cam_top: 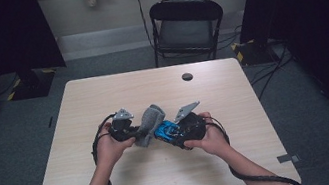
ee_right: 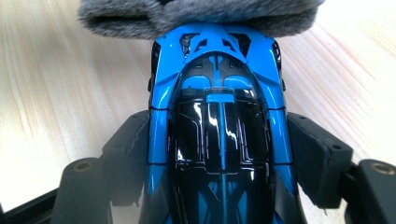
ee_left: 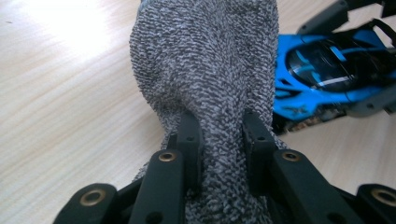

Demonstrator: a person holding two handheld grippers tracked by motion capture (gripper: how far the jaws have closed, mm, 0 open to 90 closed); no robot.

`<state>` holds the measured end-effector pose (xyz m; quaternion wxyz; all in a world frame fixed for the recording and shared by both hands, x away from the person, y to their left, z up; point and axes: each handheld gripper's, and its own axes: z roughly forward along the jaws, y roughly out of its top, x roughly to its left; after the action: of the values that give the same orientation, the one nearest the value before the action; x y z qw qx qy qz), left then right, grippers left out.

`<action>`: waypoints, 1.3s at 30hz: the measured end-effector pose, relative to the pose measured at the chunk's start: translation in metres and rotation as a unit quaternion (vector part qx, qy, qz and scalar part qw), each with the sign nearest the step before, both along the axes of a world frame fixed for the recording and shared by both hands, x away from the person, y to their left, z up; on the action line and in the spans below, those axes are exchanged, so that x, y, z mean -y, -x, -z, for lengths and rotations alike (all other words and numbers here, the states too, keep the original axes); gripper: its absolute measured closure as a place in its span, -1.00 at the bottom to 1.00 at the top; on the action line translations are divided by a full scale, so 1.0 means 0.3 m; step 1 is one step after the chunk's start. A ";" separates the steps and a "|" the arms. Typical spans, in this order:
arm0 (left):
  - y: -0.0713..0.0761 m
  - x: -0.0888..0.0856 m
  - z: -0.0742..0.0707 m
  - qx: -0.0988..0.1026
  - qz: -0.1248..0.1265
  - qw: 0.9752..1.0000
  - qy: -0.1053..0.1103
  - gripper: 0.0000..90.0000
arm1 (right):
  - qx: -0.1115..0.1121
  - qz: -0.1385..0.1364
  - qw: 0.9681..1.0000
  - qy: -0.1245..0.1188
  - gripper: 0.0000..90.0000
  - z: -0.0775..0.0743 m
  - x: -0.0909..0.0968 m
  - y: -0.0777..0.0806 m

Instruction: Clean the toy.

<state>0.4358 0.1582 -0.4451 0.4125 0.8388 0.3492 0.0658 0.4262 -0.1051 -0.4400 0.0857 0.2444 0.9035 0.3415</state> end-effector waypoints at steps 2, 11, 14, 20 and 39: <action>0.005 -0.004 0.003 -0.001 0.003 1.000 0.001 0.63 | 0.001 0.003 1.000 0.000 -0.36 -0.001 0.004 -0.004; 0.032 -0.008 -0.001 -0.006 0.030 1.000 -0.005 0.63 | 0.000 0.015 1.000 0.006 -0.36 0.000 0.011 -0.023; 0.043 -0.010 -0.002 -0.007 0.037 0.999 0.001 0.63 | 0.001 0.022 1.000 0.007 -0.36 -0.002 0.014 -0.033; 0.063 -0.023 -0.004 -0.012 0.055 0.998 0.003 0.63 | 0.000 0.033 0.999 0.008 -0.36 -0.007 0.017 -0.052; -0.015 -0.118 -0.054 0.023 -0.084 0.996 0.017 0.62 | 0.001 -0.018 1.000 -0.011 -0.36 -0.028 -0.055 0.007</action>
<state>0.4402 0.1934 -0.4289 0.4276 0.7978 0.4098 0.1130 0.4240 -0.0886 -0.4317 0.0779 0.2286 0.9038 0.3534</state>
